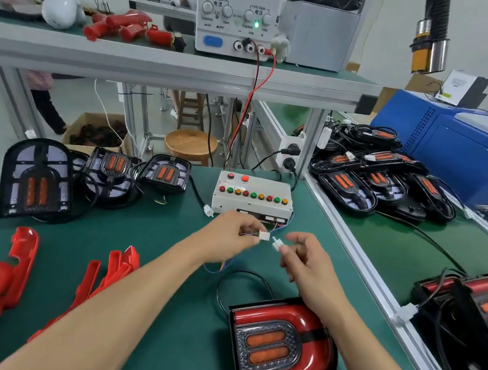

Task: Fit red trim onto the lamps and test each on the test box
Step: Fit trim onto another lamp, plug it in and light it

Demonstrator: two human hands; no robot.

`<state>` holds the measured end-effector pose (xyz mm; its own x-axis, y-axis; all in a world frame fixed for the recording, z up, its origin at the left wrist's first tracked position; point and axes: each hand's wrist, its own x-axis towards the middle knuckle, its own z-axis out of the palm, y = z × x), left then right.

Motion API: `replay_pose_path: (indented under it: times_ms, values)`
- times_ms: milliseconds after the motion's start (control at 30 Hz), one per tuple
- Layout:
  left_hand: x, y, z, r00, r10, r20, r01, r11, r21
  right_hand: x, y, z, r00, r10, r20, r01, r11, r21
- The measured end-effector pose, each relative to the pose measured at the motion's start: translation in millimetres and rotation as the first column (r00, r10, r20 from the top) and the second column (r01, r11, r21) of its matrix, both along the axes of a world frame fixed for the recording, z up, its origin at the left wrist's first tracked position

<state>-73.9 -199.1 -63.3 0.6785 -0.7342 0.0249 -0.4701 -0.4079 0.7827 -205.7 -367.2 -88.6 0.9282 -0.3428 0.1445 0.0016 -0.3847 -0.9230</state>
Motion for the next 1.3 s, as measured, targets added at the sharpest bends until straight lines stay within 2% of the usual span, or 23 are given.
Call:
replay_pose_path:
  times_ms: [233,533,700,833,1300]
  values:
    - [-3,21,6,0.995,-0.096,-0.03,0.097,0.995,0.007,3,8,7,0.997,0.08,-0.004,-0.08,0.989,-0.124]
    - [-1,22,-3,0.983,-0.133,-0.128,0.134,0.991,-0.002,7,9,13,0.989,0.136,-0.058,-0.141,0.985,-0.096]
    - [-3,25,-1,0.997,-0.065,0.041,0.064,0.997,0.034,5,8,10,0.987,0.151,-0.046,-0.153,0.986,-0.059]
    - [-5,24,5,0.979,-0.113,0.167,0.105,0.993,0.055,6,9,9,0.991,0.126,-0.045,-0.129,0.99,-0.053]
    - [-17,28,-3,0.923,-0.205,0.325,0.191,0.979,0.072,2,11,4,0.986,0.159,-0.051,-0.164,0.981,-0.102]
